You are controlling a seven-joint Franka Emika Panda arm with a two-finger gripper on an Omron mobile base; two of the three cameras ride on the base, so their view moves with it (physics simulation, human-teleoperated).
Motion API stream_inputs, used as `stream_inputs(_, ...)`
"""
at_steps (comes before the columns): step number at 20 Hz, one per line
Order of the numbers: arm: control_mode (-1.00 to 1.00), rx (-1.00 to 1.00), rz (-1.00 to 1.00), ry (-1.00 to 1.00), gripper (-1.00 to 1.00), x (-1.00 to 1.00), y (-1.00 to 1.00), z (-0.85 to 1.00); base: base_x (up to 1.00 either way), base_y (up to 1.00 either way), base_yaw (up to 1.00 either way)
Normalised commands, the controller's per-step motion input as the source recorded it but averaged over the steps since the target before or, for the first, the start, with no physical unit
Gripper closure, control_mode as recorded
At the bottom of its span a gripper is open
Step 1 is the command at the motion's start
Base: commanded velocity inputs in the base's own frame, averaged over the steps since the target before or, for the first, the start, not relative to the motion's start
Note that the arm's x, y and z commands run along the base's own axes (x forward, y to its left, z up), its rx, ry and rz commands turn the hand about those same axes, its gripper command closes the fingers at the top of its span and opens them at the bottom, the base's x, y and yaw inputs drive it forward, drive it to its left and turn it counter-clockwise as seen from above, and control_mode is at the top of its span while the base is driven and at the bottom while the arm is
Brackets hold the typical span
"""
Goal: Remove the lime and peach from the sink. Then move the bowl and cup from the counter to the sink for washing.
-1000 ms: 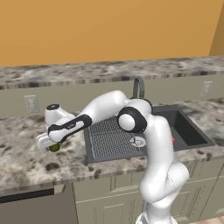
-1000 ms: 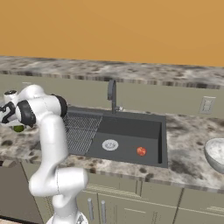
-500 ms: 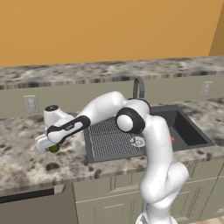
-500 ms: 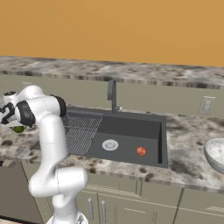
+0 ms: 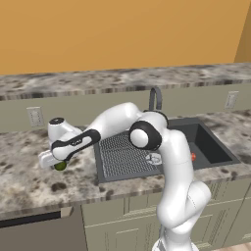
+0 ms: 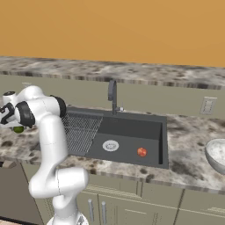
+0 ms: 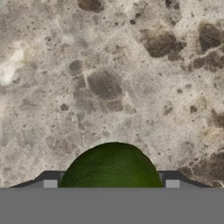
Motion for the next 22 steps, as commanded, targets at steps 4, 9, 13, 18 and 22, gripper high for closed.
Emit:
stream_inputs(4, -1.0, 0.0, -0.02, 0.0, -1.0, -0.08, 0.0, 0.0, 0.0, 0.0, 0.0)
stream_inputs(9, -1.0, 0.0, 0.0, 0.0, -1.0, -0.07, -0.01, 0.0, 0.0, 0.0, 0.0)
stream_inputs(13, -1.0, 0.0, 0.0, 0.0, -1.0, -0.09, -0.02, 0.14, 0.0, 0.0, 0.0)
stream_inputs(18, -1.0, 0.0, 0.0, -0.01, -1.0, -0.1, -0.04, 0.2, 0.0, 0.0, 0.0)
stream_inputs(22, -1.0, 0.0, 0.0, 0.0, -1.0, -0.12, -0.08, 0.18, 0.0, 0.0, 0.0)
